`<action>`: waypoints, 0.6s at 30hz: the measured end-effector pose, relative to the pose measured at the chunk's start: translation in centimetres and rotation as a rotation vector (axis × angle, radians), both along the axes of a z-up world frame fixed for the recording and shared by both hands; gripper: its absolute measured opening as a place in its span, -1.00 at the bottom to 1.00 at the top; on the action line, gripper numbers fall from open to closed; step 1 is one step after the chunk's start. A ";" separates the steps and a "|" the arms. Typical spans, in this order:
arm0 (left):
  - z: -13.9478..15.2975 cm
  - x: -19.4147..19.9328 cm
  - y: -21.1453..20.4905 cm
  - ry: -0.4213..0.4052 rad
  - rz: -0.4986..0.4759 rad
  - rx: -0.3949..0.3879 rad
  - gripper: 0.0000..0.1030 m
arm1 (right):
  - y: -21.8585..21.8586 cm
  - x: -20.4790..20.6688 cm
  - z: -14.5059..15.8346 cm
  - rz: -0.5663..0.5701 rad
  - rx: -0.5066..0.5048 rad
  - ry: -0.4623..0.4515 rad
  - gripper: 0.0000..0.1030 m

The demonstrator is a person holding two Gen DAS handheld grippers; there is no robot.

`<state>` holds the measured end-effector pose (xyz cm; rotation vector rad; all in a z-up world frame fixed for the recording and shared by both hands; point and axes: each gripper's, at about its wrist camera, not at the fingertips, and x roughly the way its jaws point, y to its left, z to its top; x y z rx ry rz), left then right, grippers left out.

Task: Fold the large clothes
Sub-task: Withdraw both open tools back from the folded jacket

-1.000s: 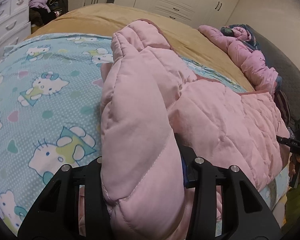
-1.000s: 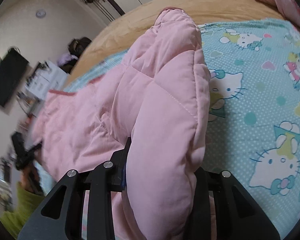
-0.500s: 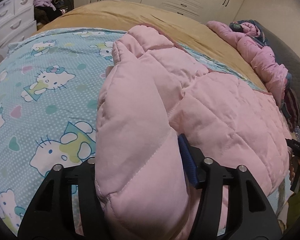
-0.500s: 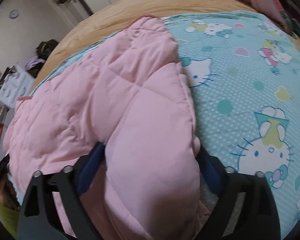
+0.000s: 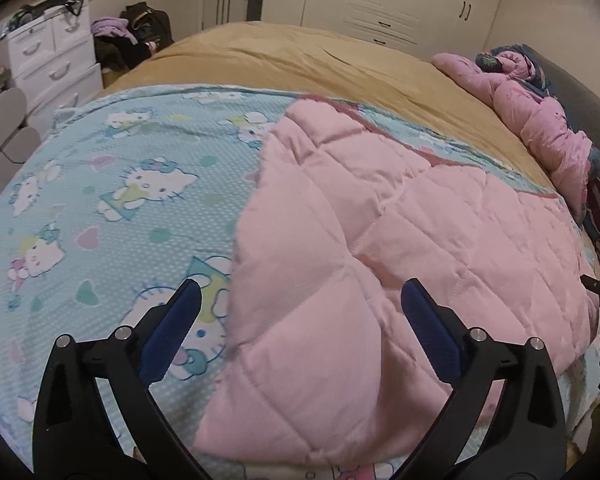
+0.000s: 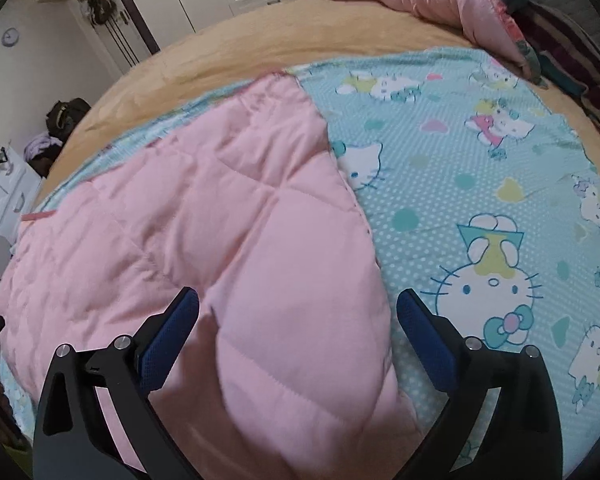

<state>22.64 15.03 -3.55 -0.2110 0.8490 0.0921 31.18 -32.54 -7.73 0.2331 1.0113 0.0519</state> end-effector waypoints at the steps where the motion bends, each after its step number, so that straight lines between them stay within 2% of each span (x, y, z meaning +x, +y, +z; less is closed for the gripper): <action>1: 0.4 -0.4 0.1 -0.008 0.010 0.004 0.82 | 0.0 -0.4 0.5 0.000 -0.008 -0.010 0.92; 3: 1.4 -1.2 0.0 -0.025 0.026 0.009 0.82 | 0.1 -1.2 1.5 0.002 -0.015 -0.036 0.92; 7: 4.0 -3.4 -0.5 -0.088 0.020 -0.001 0.82 | 0.9 -4.4 5.2 0.028 -0.032 -0.147 0.92; 14: 8.5 -8.1 -3.5 -0.213 -0.003 0.046 0.82 | 3.7 -11.2 11.0 0.132 -0.064 -0.335 0.92; 18: 9.7 -10.3 -5.2 -0.259 -0.019 0.071 0.82 | 5.2 -15.1 13.0 0.166 -0.093 -0.419 0.92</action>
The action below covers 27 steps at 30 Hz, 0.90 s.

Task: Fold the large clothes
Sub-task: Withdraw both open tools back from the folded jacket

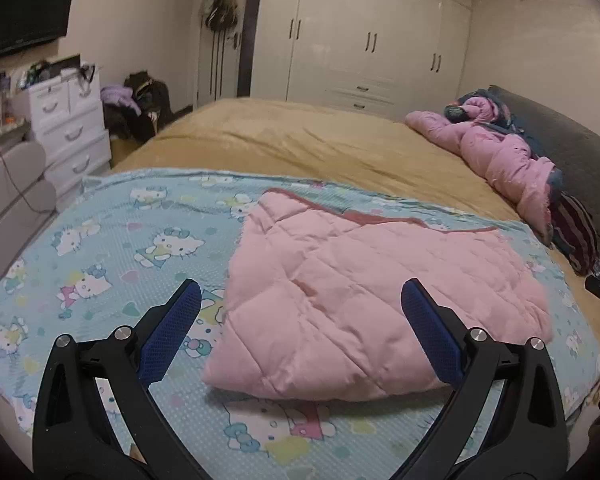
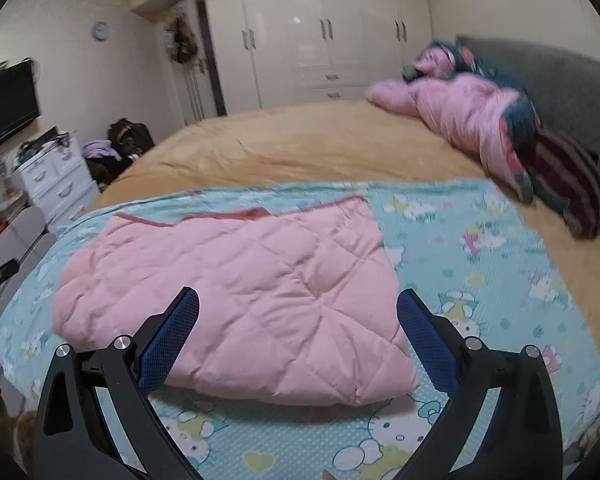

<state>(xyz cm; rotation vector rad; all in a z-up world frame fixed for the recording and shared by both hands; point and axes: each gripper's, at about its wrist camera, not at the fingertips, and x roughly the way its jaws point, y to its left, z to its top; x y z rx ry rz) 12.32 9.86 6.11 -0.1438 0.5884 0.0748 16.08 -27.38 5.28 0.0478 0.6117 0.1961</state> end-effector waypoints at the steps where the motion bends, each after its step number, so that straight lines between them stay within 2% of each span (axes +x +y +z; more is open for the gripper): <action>1: 0.2 -0.6 -0.4 -0.008 -0.004 0.007 0.82 | 0.2 -0.6 0.3 0.001 0.000 -0.010 0.92; 9: 0.4 -3.9 -3.3 -0.042 -0.047 0.054 0.82 | 1.4 -5.1 0.8 0.026 -0.021 -0.089 0.92; 17: -1.1 -6.9 -4.6 -0.066 -0.060 0.029 0.82 | 2.0 -8.5 -1.4 0.007 -0.045 -0.125 0.92; 24: -3.0 -7.9 -5.1 -0.032 -0.037 0.045 0.82 | 2.6 -10.0 -4.7 0.019 0.013 -0.041 0.92; 27: -4.2 -8.1 -5.5 -0.003 -0.040 0.057 0.82 | 3.1 -9.9 -5.9 0.020 0.004 0.007 0.92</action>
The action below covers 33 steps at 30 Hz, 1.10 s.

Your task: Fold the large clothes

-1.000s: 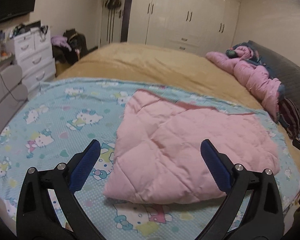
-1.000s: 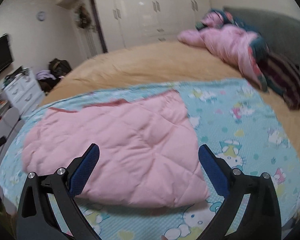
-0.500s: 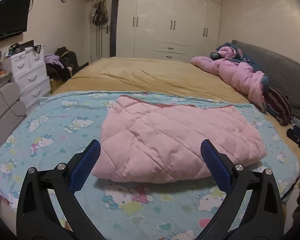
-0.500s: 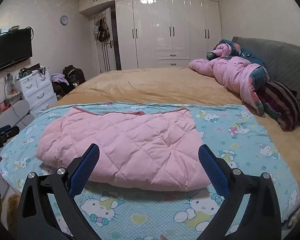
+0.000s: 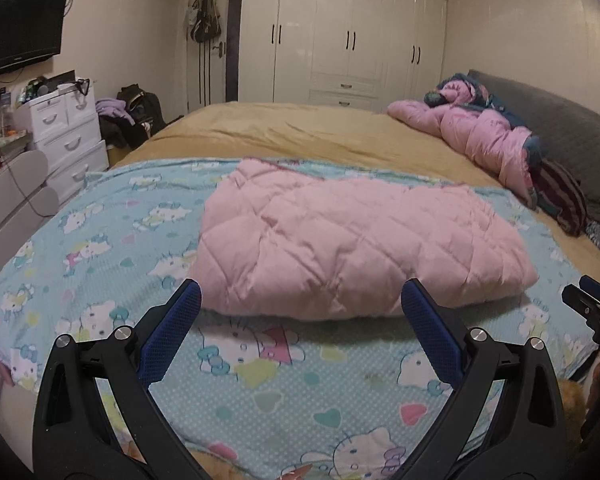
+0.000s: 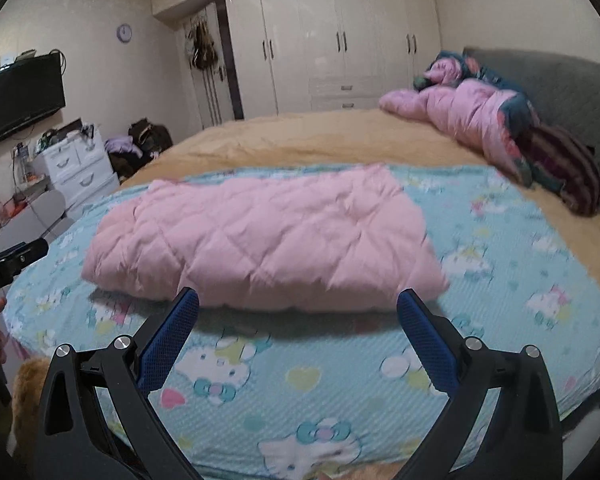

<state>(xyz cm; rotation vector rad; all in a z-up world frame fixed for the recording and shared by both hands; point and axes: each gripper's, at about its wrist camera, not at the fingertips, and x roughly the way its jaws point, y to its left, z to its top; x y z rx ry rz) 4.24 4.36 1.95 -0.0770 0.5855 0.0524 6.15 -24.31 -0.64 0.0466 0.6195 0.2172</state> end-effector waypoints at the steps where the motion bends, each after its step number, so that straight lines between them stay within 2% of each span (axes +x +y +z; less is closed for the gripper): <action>1: -0.4 0.0 -0.1 0.011 -0.005 0.001 0.82 | 0.1 -0.1 -0.2 0.002 0.002 0.008 0.92; 10: -2.4 0.0 -0.7 0.085 -0.009 -0.014 0.82 | 0.7 -0.4 -0.4 0.008 0.000 0.001 0.92; 33: -2.1 -0.1 -0.7 0.079 -0.001 -0.019 0.82 | 1.1 -0.3 -0.6 0.014 -0.003 0.011 0.92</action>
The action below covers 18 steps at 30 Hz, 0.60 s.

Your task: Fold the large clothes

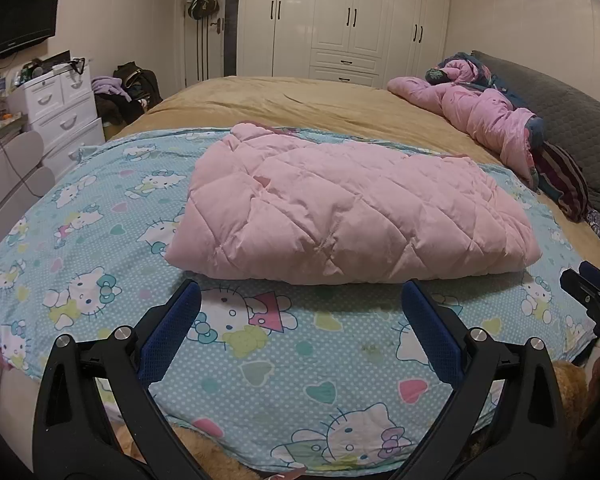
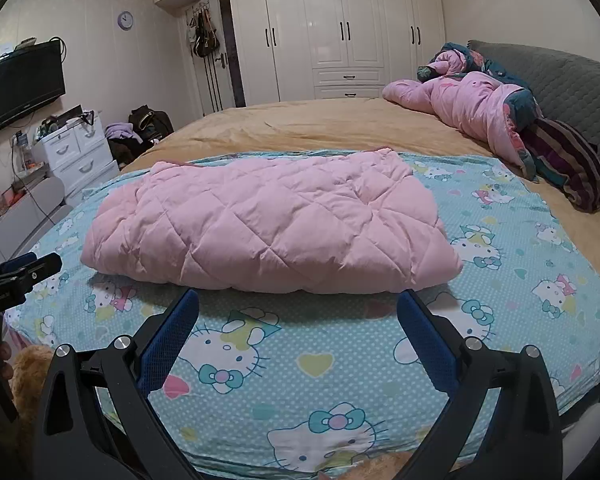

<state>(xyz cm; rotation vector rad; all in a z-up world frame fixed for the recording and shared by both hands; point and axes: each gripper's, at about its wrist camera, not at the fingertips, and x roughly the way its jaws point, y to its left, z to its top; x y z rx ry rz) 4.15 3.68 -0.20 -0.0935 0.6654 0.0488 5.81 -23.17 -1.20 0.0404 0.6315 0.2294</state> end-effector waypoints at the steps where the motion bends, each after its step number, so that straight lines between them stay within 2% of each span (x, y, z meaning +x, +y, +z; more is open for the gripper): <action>1: 0.0 0.0 0.0 0.001 0.000 0.000 0.82 | 0.0 0.0 0.0 -0.002 -0.001 -0.001 0.92; 18: -0.1 0.0 -0.1 0.006 -0.002 0.008 0.82 | 0.1 0.0 0.0 0.003 -0.003 -0.001 0.92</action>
